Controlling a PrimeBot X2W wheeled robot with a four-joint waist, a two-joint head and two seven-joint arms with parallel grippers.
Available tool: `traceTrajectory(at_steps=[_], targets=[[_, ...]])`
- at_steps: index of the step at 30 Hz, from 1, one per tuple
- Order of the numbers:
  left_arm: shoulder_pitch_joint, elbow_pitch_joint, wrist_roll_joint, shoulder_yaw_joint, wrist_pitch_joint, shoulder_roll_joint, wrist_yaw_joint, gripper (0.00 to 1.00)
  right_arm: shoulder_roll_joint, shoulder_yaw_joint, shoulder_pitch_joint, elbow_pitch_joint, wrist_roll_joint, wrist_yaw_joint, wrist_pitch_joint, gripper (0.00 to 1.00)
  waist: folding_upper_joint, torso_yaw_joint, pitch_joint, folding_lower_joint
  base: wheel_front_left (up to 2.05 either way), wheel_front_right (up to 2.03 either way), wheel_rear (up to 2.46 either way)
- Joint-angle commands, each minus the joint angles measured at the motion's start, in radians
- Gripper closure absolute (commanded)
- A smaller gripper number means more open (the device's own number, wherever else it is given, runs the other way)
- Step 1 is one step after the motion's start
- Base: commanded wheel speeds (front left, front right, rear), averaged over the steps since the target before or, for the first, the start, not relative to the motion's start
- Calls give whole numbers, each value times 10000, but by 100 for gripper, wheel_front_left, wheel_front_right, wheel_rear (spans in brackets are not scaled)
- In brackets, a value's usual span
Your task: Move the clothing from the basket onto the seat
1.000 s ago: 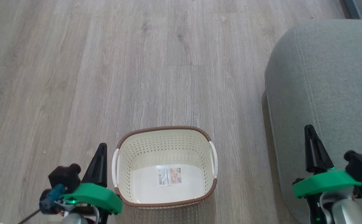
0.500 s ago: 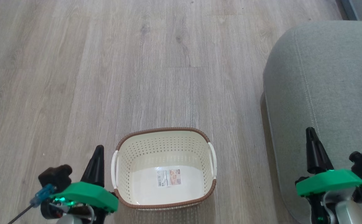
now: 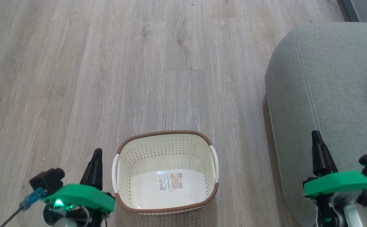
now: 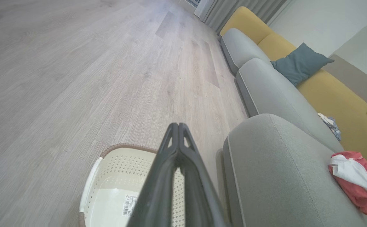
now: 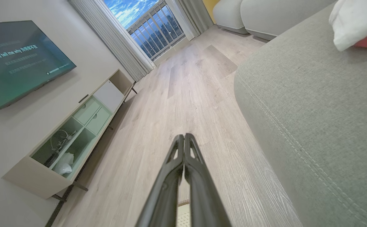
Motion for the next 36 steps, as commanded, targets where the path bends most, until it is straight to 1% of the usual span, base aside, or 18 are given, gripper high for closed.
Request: traceTrajectory(at_steps=[1, 36], targets=[[-497, -287, -283, 255, 71, 76, -84, 100, -96, 7, -461, -265, 297, -1, 72, 100, 0, -6, -8, 0, 0, 0, 0], [-646, -132, -4058, 887, 1047, 102, -475, 100, -109, -128, -618, -5, 3976, -1, 1040, 100, 0, -148, -209, 0, 0, 0, 0]])
